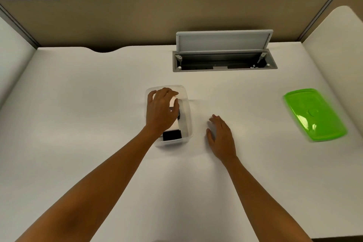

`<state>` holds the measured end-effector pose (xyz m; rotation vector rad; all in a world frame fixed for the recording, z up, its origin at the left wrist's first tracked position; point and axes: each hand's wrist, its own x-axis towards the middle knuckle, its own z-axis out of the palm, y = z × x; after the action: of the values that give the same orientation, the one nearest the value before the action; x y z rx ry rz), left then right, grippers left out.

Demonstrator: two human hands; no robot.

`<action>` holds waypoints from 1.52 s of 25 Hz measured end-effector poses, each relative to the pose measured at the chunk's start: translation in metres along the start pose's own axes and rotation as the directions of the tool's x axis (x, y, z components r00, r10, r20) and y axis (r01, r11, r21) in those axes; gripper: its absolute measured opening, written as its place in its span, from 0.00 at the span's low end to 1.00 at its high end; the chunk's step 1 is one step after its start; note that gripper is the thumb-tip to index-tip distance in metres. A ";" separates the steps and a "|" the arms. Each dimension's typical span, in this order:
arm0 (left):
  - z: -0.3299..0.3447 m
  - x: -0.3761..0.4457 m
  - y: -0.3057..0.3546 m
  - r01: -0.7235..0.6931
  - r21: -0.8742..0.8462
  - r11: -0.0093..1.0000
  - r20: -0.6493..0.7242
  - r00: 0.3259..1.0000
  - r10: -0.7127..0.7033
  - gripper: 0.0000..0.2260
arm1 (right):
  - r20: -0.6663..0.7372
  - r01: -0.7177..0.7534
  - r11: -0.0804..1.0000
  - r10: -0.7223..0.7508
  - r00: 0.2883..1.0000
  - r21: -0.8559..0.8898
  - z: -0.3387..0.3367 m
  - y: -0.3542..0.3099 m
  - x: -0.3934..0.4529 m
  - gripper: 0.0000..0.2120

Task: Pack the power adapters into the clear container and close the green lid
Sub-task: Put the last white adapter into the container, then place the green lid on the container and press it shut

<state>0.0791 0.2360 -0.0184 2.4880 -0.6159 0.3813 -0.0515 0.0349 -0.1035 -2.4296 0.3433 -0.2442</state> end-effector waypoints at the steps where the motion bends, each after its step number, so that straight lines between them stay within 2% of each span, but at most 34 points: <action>1: -0.001 -0.002 0.003 0.078 -0.027 0.997 -0.023 0.997 -0.078 0.13 | -0.023 -0.004 1.000 0.003 1.000 -0.011 -0.010 0.009 -0.003 0.21; 5: -0.005 -0.012 -0.005 0.366 -0.058 0.929 -0.041 0.929 -0.369 0.17 | -0.145 -0.096 0.993 0.086 0.986 -0.066 -0.059 0.051 -0.005 0.21; 9: -0.003 -0.025 -0.011 0.534 -0.090 0.840 0.079 0.845 -0.529 0.22 | -0.200 -0.234 0.956 0.198 0.959 -0.175 -0.103 0.090 0.004 0.24; 16: -0.002 -0.024 -0.012 0.529 -0.143 0.836 0.067 0.848 -0.525 0.21 | -0.236 -0.436 0.831 0.372 0.898 -0.347 -0.134 0.128 0.035 0.28; 22: -0.002 -0.023 -0.012 0.533 -0.151 0.832 0.040 0.845 -0.534 0.20 | -0.193 -0.564 0.751 0.531 0.825 -0.344 -0.144 0.139 0.049 0.31; 26: -0.001 -0.023 -0.010 0.531 -0.165 0.831 0.022 0.844 -0.535 0.20 | -0.180 -0.511 0.771 0.480 0.858 -0.380 -0.143 0.135 0.049 0.26; 31: 0.000 -0.023 -0.012 0.545 -0.173 0.820 0.029 0.835 -0.549 0.20 | -0.189 -0.447 0.816 0.405 0.894 -0.367 -0.134 0.114 0.045 0.15; 33: 0.000 -0.024 -0.013 0.540 -0.183 0.822 0.031 0.839 -0.544 0.21 | -0.224 -0.455 0.834 0.400 0.889 -0.312 -0.127 0.101 0.041 0.13; 36: 0.000 -0.024 -0.013 0.537 -0.217 0.815 0.026 0.838 -0.545 0.21 | -0.283 -0.488 0.863 0.439 0.853 -0.130 -0.113 0.076 0.037 0.12; 38: 0.000 -0.024 -0.012 0.537 -0.248 0.807 0.031 0.837 -0.547 0.21 | -0.296 -0.461 0.884 0.420 0.858 -0.081 -0.107 0.057 0.037 0.13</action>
<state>0.0649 0.2535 -0.0329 2.2741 0.0860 0.1212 -0.0551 -0.0820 -0.0551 -2.3793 1.0638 -0.3552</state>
